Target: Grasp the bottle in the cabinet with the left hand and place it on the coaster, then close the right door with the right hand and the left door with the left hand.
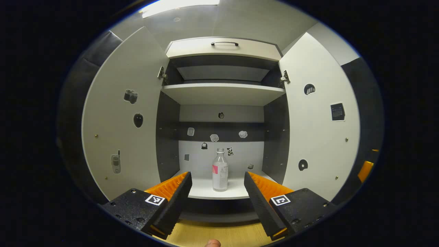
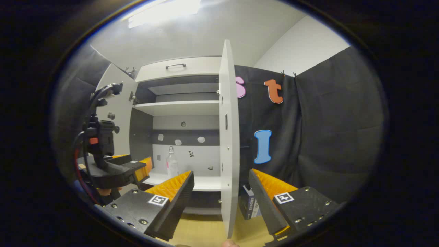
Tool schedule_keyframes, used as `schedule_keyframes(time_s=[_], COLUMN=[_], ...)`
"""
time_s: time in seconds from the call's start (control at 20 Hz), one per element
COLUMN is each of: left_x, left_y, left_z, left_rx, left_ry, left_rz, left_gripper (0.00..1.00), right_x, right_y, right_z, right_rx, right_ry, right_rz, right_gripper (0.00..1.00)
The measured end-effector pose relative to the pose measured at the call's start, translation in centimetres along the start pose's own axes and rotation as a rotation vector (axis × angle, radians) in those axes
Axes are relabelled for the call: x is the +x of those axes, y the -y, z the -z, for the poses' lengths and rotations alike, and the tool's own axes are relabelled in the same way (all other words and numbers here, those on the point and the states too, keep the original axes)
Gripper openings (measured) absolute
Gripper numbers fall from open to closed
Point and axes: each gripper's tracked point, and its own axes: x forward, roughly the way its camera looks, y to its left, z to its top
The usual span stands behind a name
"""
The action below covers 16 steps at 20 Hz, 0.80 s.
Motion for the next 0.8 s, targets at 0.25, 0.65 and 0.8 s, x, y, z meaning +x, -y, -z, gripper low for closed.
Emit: schedule_keyframes(time_s=[0.25, 0.65, 0.8], left_x=[5.9, 14.7, 17.4], left_y=[0.0, 0.0, -0.4], left_z=[1.1, 4.0, 5.2], left_rx=[-0.006, -0.011, -0.019], left_ry=[-0.018, -0.084, -0.115], left_rz=[-0.014, -0.037, -0.05], left_gripper=[0.96, 0.96, 0.96], right_x=[0.2, 0.5, 1.1], right_y=[1.4, 7.1, 8.1], right_z=[0.1, -0.2, 0.4], right_rx=[-0.021, -0.034, -0.03], right_ry=[0.0, 0.0, -0.013], right_rz=[0.091, 0.228, 0.265], right_gripper=[0.96, 0.96, 0.96])
